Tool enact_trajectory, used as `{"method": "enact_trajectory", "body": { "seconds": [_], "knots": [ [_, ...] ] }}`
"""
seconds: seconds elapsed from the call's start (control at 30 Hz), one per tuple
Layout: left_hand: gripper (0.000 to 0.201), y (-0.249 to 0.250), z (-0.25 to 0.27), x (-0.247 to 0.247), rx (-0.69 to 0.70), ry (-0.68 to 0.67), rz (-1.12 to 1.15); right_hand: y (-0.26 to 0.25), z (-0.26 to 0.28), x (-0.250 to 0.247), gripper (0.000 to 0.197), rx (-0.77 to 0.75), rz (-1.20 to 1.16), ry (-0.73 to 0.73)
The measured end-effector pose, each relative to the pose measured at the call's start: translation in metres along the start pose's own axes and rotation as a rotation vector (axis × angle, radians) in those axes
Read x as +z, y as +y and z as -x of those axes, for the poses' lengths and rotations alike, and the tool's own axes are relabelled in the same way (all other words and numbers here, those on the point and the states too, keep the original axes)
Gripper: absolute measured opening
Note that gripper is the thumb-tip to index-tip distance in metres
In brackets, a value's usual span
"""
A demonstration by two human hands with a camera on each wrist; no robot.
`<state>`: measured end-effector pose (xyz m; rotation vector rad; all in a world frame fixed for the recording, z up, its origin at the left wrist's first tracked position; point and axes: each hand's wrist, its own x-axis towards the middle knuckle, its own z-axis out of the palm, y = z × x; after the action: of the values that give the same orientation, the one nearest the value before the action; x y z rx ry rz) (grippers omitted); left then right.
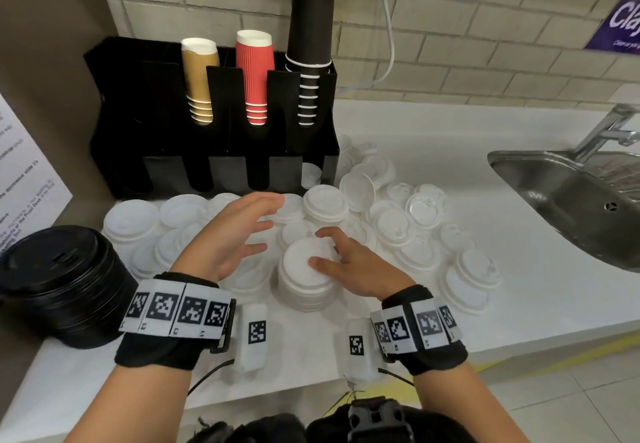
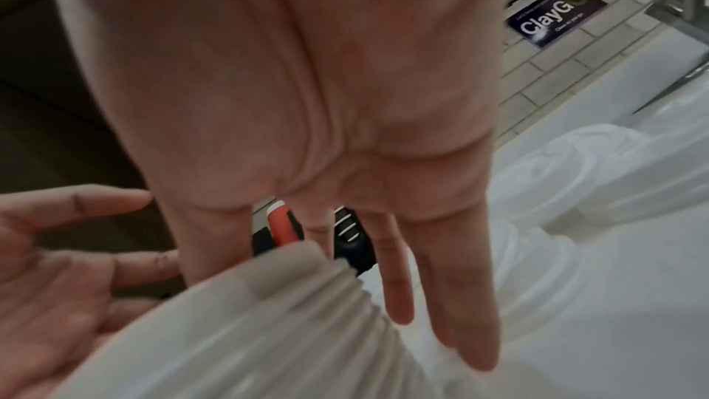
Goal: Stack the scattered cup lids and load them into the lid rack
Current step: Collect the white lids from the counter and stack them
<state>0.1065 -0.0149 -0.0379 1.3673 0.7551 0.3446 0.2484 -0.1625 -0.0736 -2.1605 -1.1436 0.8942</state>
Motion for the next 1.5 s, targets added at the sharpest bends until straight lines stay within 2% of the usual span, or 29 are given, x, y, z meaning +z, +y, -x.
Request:
{"method": "enact_trajectory", "body": {
  "seconds": [0.07,0.13,0.2,0.23,0.3,0.4,0.5,0.57,0.63,0.7,0.77,0.87,1.0,1.13,1.27,1.33,1.5],
  "knots": [
    [0.021,0.000,0.000,-0.003,0.017,0.003,-0.003,0.003,-0.002,-0.014,0.046,0.001,-0.015,0.088],
    [0.020,-0.001,0.001,-0.007,0.040,0.011,0.001,0.012,-0.004,-0.039,0.038,0.013,0.016,0.263],
    [0.018,-0.004,0.001,-0.012,0.058,0.022,0.012,0.025,-0.007,-0.066,0.036,0.067,0.173,0.378],
    [0.017,-0.005,0.001,-0.014,0.064,0.027,0.019,0.031,-0.009,-0.075,0.040,0.098,0.274,0.380],
    [0.016,-0.008,0.002,-0.017,0.072,0.035,0.034,0.036,-0.016,-0.082,0.062,0.124,0.458,0.271],
    [0.016,-0.011,0.002,-0.020,0.072,0.040,0.049,0.030,-0.030,-0.070,0.086,0.015,0.620,0.076],
    [0.016,-0.013,0.003,-0.021,0.072,0.032,0.063,0.027,-0.041,-0.057,0.086,-0.072,0.756,0.053],
    [0.017,-0.013,0.003,-0.022,0.077,0.023,0.064,0.028,-0.038,-0.060,0.085,-0.082,0.740,0.073],
    [0.018,-0.013,0.003,-0.023,0.087,0.020,0.061,0.029,-0.031,-0.070,0.089,-0.031,0.666,0.036],
    [0.018,-0.014,0.003,-0.026,0.093,0.021,0.060,0.029,-0.022,-0.079,0.096,0.082,0.649,-0.051],
    [0.017,-0.014,0.003,-0.027,0.098,0.020,0.062,0.029,-0.016,-0.081,0.099,0.150,0.788,-0.068],
    [0.017,-0.013,0.004,-0.027,0.101,0.016,0.065,0.028,-0.016,-0.078,0.098,0.115,0.961,0.014],
    [0.017,-0.012,0.003,-0.025,0.101,0.010,0.064,0.021,-0.029,-0.068,0.100,0.054,0.925,-0.035],
    [0.017,-0.011,0.005,-0.021,0.102,0.007,0.038,0.016,-0.043,-0.059,0.086,0.038,0.973,-0.086],
    [0.018,-0.006,0.007,-0.018,0.078,0.008,-0.077,0.018,-0.044,-0.073,0.080,0.023,0.798,-0.035],
    [0.032,-0.004,0.008,-0.017,0.075,-0.026,-0.238,0.020,-0.041,-0.083,0.079,0.020,0.608,0.001],
    [0.095,-0.012,0.009,-0.009,0.075,-0.229,-0.752,0.021,-0.028,-0.091,0.065,-0.116,0.201,0.123]
  ]
}}
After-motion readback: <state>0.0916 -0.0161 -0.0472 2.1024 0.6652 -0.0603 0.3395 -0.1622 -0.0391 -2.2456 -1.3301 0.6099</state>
